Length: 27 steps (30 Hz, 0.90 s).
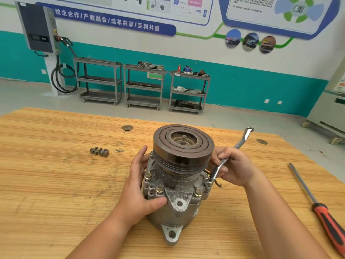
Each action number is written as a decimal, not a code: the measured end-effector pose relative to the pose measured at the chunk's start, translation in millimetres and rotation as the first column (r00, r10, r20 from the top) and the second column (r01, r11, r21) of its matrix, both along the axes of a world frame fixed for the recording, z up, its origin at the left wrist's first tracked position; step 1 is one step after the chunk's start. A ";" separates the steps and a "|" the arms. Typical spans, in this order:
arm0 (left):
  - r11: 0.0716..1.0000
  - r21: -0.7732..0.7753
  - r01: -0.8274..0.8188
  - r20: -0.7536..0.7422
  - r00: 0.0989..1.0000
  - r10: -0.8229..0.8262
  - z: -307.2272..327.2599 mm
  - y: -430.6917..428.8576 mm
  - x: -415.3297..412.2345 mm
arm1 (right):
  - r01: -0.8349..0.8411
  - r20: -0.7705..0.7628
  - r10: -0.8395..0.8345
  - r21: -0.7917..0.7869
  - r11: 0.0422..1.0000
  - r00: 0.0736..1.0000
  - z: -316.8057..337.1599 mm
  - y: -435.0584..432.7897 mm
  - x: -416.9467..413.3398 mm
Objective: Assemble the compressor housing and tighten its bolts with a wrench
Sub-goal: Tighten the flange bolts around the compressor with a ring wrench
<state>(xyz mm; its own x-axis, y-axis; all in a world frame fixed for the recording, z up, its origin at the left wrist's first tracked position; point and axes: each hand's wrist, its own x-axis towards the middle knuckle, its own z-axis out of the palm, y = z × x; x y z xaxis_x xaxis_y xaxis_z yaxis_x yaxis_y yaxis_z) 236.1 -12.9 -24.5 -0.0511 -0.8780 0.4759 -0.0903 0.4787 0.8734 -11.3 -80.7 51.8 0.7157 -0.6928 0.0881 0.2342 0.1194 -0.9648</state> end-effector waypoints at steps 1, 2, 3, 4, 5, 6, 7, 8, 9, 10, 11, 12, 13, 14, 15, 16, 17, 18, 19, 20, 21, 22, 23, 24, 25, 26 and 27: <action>1.000 0.001 0.003 -0.002 1.000 -0.003 -0.3 0.0 0.1 | -0.005 0.012 0.005 -0.004 1.000 1.000 -0.1 0.5 -1.9; 1.000 -0.002 0.006 -0.001 1.000 -0.006 -0.5 -0.1 0.2 | -0.007 0.025 0.007 -0.013 1.000 1.000 -0.4 1.4 -4.2; 1.000 -0.004 0.007 0.002 1.000 -0.007 -0.7 -0.1 0.2 | -0.004 0.034 0.005 -0.022 1.000 0.999 -0.9 2.5 -6.3; 1.000 -0.003 0.007 0.003 1.000 -0.007 -0.7 -0.1 0.4 | 0.003 0.038 -0.002 -0.025 1.000 0.999 -1.6 4.0 -8.0; 1.000 -0.001 0.006 0.002 1.000 -0.006 -0.4 0.0 0.3 | 0.013 0.037 -0.013 -0.023 1.000 0.999 -2.5 5.5 -9.4; 1.000 0.000 0.003 0.002 1.000 -0.003 -0.2 -0.1 0.2 | 0.028 0.034 -0.027 -0.019 0.999 0.999 -3.5 6.9 -10.8; 1.000 0.000 0.002 0.001 1.000 -0.002 -0.1 -0.1 -0.1 | 0.044 0.030 -0.044 -0.020 0.999 0.999 -4.2 8.2 -12.5; 1.000 0.000 0.001 0.001 1.000 -0.001 -0.1 -0.2 -0.4 | 0.059 0.024 -0.058 -0.027 0.998 0.998 -4.4 9.0 -14.3; 1.000 0.002 0.001 0.000 1.000 -0.001 -0.3 -0.3 -0.5 | 0.065 0.015 -0.065 -0.039 0.997 0.998 -3.7 9.2 -16.1; 1.000 0.005 0.001 0.001 1.000 -0.001 -0.5 -0.6 -0.6 | 0.063 0.001 -0.063 -0.052 0.997 0.998 -2.1 9.1 -17.4; 1.000 0.007 0.001 0.001 1.000 -0.001 -0.8 -0.6 -0.5 | 0.053 -0.017 -0.054 -0.060 0.997 0.998 0.3 8.4 -18.0; 1.000 0.007 0.000 0.001 1.000 0.000 -0.8 -0.8 -0.5 | 0.038 -0.036 -0.040 -0.061 0.997 0.999 3.2 7.0 -17.2; 1.000 0.004 0.000 0.000 1.000 0.000 -0.9 -1.0 -0.3 | 0.017 -0.054 -0.020 -0.054 0.998 0.998 5.9 4.7 -15.2; 1.000 0.003 0.001 -0.002 1.000 -0.001 -1.1 -1.2 -0.2 | -0.007 -0.070 0.004 -0.043 0.999 0.998 8.2 2.2 -12.1; 1.000 0.002 0.001 -0.003 1.000 -0.001 -1.3 -1.3 -0.4 | -0.029 -0.082 0.026 -0.034 0.999 0.996 9.8 0.1 -8.6; 1.000 0.001 -0.001 -0.001 1.000 0.001 -1.6 -1.4 -0.6 | -0.045 -0.092 0.043 -0.026 0.999 0.995 10.6 -1.8 -5.2; 1.000 -0.002 -0.004 0.001 1.000 0.004 -1.8 -1.5 -0.6 | -0.056 -0.098 0.054 -0.021 0.998 0.994 10.5 -3.4 -2.5; 1.000 -0.004 -0.005 0.003 1.000 0.005 -1.8 -1.6 -0.5 | -0.063 -0.097 0.061 -0.017 0.998 0.993 9.6 -4.5 -0.9; 1.000 -0.005 -0.005 0.005 1.000 0.005 -1.9 -1.6 -0.3 | -0.066 -0.086 0.065 -0.012 0.998 0.994 7.9 -5.1 -0.6; 1.000 -0.006 -0.004 0.007 1.000 0.004 -2.0 -1.8 -0.2 | -0.069 -0.067 0.068 -0.007 0.998 0.995 6.1 -5.2 -1.0; 1.000 -0.006 -0.004 0.009 1.000 0.004 -2.0 -1.9 -0.2 | -0.068 -0.044 0.068 -0.005 0.998 0.997 4.2 -4.7 -1.6; 1.000 -0.006 -0.004 0.010 1.000 0.004 -2.1 -1.8 -0.1 | -0.059 -0.023 0.058 -0.004 0.998 0.998 2.7 -3.5 -2.3; 1.000 -0.005 -0.003 0.009 1.000 0.004 -2.2 -1.8 0.1 | -0.033 -0.009 0.033 -0.004 0.999 0.999 1.6 -1.5 -3.2; 1.000 -0.005 -0.004 0.009 1.000 0.004 -2.4 -2.0 0.4 | 0.004 -0.003 -0.004 -0.009 1.000 1.000 1.1 1.0 -4.1; 1.000 -0.004 -0.005 0.011 1.000 0.005 -2.7 -2.1 0.6 | 0.049 -0.004 -0.049 -0.022 0.999 0.999 1.3 4.3 -5.1; 1.000 -0.003 -0.006 0.013 1.000 0.006 -2.6 -2.3 0.7 | 0.103 -0.014 -0.104 -0.042 0.994 0.995 1.8 8.3 -6.0; 1.000 -0.004 -0.006 0.016 1.000 0.007 -2.7 -2.5 0.8 | 0.171 -0.030 -0.173 -0.062 0.983 0.984 2.3 12.7 -6.9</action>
